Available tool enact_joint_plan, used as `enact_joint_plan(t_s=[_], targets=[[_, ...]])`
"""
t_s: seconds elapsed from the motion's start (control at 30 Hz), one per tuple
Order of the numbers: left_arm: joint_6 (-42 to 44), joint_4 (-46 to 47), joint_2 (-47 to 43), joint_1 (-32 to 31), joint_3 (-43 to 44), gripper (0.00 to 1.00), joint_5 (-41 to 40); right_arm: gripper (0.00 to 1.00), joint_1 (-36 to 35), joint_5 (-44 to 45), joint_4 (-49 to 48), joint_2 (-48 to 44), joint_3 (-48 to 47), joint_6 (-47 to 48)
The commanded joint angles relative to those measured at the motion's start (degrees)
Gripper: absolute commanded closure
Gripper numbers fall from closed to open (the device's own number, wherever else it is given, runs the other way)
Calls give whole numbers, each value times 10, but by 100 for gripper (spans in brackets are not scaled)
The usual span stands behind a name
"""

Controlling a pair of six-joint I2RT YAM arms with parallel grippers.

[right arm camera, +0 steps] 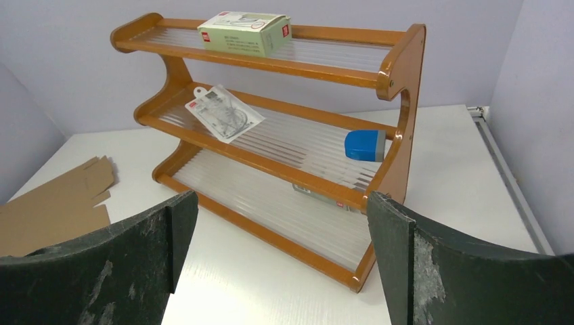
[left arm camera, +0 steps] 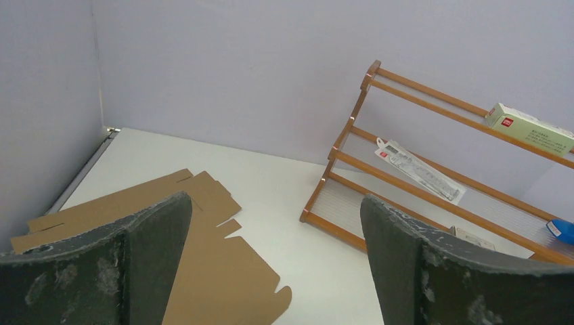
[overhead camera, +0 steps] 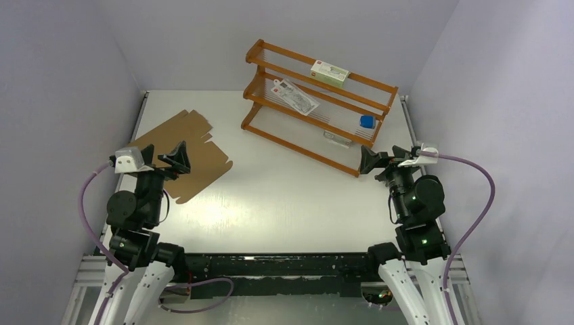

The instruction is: Fold the paper box

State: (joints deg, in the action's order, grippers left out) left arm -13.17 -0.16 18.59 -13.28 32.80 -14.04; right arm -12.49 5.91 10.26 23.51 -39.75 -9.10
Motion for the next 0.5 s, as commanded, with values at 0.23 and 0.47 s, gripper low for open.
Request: enact_joint_plan(t_s=[0.23,0.47], targets=[[-4,21,-4,2,-5,0,7,0,-4,-36,-15,11,-8,2],[-10,19,0,2,-5,0,5,0,-5,-131,-38,69,-12,-3]])
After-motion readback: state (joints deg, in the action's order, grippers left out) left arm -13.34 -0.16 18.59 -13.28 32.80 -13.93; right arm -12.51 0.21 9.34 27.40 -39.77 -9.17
